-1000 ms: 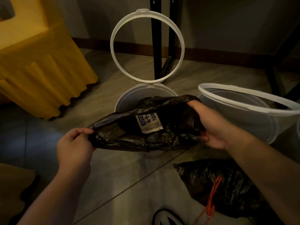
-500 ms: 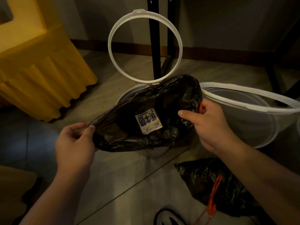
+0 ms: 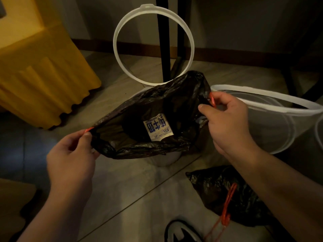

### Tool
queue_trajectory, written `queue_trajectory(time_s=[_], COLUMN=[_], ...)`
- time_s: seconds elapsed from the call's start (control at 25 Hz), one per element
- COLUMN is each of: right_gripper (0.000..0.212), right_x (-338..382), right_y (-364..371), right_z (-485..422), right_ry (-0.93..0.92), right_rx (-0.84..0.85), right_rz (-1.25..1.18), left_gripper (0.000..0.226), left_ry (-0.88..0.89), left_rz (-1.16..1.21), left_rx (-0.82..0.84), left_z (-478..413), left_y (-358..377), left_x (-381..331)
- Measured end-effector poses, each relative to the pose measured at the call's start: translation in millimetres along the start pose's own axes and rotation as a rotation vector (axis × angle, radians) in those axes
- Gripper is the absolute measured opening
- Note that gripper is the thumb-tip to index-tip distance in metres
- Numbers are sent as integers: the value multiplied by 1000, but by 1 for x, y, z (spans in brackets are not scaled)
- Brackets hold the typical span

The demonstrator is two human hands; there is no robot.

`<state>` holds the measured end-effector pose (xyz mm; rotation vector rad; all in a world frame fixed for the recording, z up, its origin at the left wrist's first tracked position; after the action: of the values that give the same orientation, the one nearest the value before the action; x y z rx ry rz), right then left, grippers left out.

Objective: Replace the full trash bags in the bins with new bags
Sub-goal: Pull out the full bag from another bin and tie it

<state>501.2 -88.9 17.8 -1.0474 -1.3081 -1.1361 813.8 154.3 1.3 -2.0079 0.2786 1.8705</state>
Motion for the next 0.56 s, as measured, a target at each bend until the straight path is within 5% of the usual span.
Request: queue_trajectory(time_s=[0.36, 0.56], right_gripper=[5, 17], right_x=[15, 32], right_y=[12, 20], right_z=[14, 23], right_ry=[32, -18], right_rx=[53, 130], right_rz=[-12, -11], left_gripper=[13, 4], left_ry=[30, 167], left_rz=[25, -15], left_rx=[130, 273], left_z=[9, 23], left_y=[18, 47], left_x=[-27, -61])
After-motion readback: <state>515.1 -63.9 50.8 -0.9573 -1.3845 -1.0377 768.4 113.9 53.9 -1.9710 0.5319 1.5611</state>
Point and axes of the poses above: each hand's wrist, its own z-axis away from the middle knuckle, its own y-axis out of the palm, x = y × z, the point moved 10 cm from there along -z, towards the middle knuckle, and after that the axes turned 8 degrees about y, right-handed, at the moved point
